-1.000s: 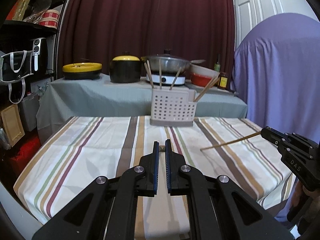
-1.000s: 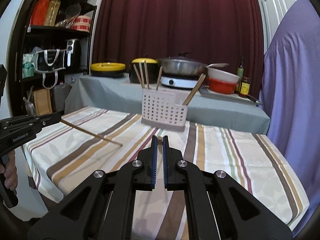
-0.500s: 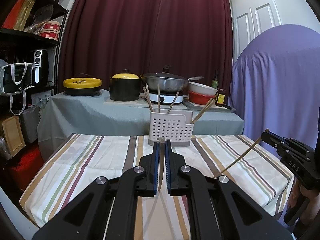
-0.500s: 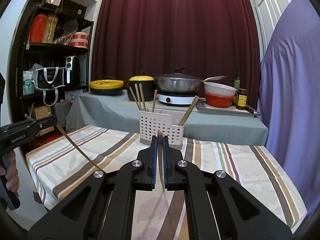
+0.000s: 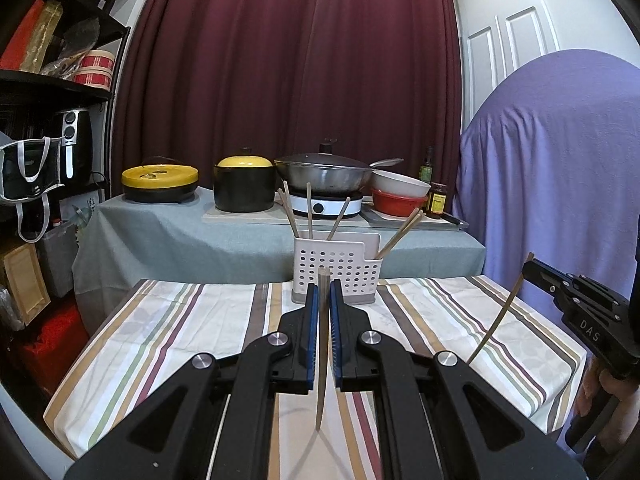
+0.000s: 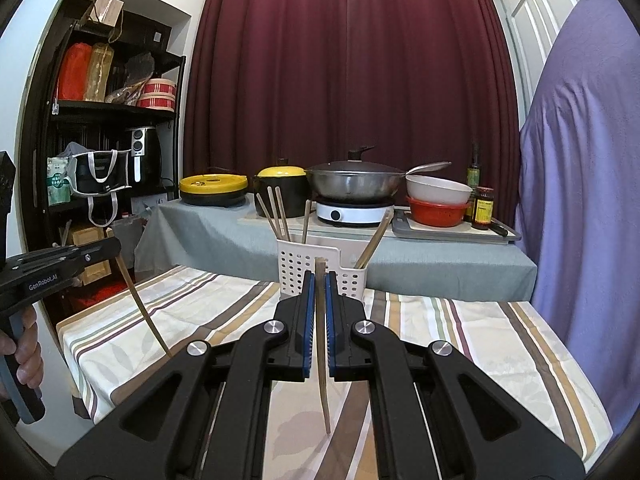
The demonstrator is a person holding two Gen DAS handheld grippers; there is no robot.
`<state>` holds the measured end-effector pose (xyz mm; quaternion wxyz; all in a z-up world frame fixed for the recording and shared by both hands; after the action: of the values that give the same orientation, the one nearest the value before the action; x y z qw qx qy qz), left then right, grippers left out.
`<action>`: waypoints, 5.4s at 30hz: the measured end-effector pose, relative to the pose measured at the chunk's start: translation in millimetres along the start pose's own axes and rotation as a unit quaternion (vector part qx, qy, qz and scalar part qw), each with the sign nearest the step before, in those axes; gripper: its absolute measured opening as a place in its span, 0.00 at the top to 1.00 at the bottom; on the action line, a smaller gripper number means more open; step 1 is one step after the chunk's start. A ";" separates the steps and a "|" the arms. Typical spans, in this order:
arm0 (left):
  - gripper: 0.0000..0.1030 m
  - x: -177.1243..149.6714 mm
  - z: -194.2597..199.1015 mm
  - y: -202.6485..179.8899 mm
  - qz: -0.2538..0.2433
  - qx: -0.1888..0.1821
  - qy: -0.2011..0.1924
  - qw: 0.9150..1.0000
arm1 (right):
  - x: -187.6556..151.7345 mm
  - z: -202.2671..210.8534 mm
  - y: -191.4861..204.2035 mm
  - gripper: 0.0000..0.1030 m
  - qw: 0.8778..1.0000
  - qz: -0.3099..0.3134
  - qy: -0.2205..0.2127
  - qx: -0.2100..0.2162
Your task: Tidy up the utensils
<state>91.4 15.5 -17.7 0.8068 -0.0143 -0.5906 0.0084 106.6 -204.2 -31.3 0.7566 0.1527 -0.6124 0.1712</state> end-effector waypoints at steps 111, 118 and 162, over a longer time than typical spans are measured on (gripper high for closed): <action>0.54 123.4 -270.6 -26.8 0.015 0.004 -0.015 1.000 | 110.5 -280.7 -104.8 0.65 0.999 -0.002 -0.032 -0.003; 0.32 128.9 -257.5 -21.9 0.015 0.019 -0.033 0.999 | 122.3 -259.9 -107.0 0.35 0.998 0.006 -0.053 -0.032; 0.16 19.8 -85.2 -16.8 0.002 0.081 0.020 0.996 | 22.2 -61.8 -42.9 0.06 0.997 0.007 0.015 -0.072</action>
<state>178.6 -1.8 -24.0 0.8170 0.0498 -0.5715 0.0580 184.0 -213.7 -23.1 0.7731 0.0908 -0.6131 0.1346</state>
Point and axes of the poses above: each gripper's, at about its wrist camera, not at the fingertips, and z roughly against the way its jaws point, y to its left, x to its top, the point moved 9 cm from there along -z, roughly the way its jaws point, and after that the axes turned 9 degrees about x, right-handed, at the moved point
